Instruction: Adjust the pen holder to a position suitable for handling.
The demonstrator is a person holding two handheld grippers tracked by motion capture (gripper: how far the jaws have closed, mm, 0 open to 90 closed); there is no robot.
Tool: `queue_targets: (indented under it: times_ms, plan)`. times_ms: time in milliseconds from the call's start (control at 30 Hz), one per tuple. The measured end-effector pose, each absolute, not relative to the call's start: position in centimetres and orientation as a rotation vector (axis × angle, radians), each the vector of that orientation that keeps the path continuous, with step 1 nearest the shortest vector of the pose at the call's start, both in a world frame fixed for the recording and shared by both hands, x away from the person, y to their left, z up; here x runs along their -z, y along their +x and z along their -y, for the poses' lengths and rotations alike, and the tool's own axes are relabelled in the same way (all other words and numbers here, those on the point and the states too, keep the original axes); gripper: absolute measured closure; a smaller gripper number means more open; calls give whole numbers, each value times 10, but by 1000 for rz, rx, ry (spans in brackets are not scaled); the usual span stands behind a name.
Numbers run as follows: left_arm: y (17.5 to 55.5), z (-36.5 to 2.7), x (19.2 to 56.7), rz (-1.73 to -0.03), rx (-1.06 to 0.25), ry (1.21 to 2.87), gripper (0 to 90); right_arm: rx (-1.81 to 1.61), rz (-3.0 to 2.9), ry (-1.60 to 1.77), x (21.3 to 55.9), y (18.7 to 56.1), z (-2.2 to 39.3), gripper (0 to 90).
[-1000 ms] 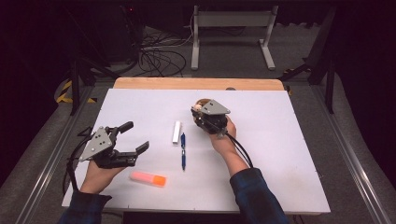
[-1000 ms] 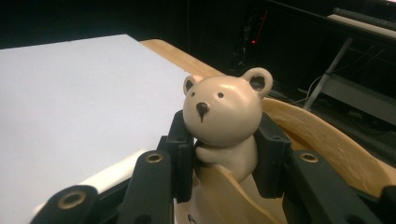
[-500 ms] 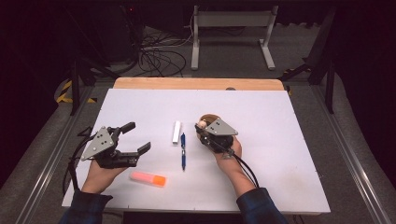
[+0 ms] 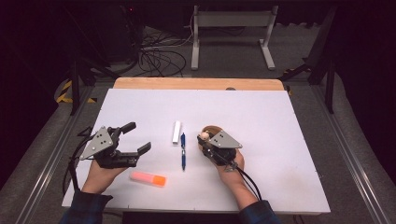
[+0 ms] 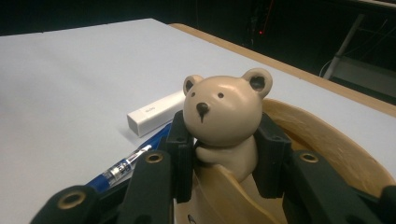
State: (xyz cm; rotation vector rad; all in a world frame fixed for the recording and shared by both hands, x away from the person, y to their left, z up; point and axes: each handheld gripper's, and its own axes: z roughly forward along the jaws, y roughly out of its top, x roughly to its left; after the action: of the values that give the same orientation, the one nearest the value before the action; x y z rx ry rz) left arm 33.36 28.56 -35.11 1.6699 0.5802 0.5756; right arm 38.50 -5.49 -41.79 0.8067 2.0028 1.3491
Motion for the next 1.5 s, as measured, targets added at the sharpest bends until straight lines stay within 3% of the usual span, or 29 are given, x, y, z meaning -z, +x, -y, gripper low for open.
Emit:
queue_targets:
  times_ms: [433,700,1133,1500]
  plan:
    - [334,-292,351,-577,-552,1663,137,-1338,-2005,778,428,381,55,645]
    - [334,-293,352,-571,-551,1672,135,-1356,-1999,789,426,377,58,583]
    - [334,-293,353,-552,-557,1692,135,-1454,-2029,800,421,375,65,345]
    - [335,-292,353,-551,-554,1711,137,-1596,-2021,732,390,374,92,88]
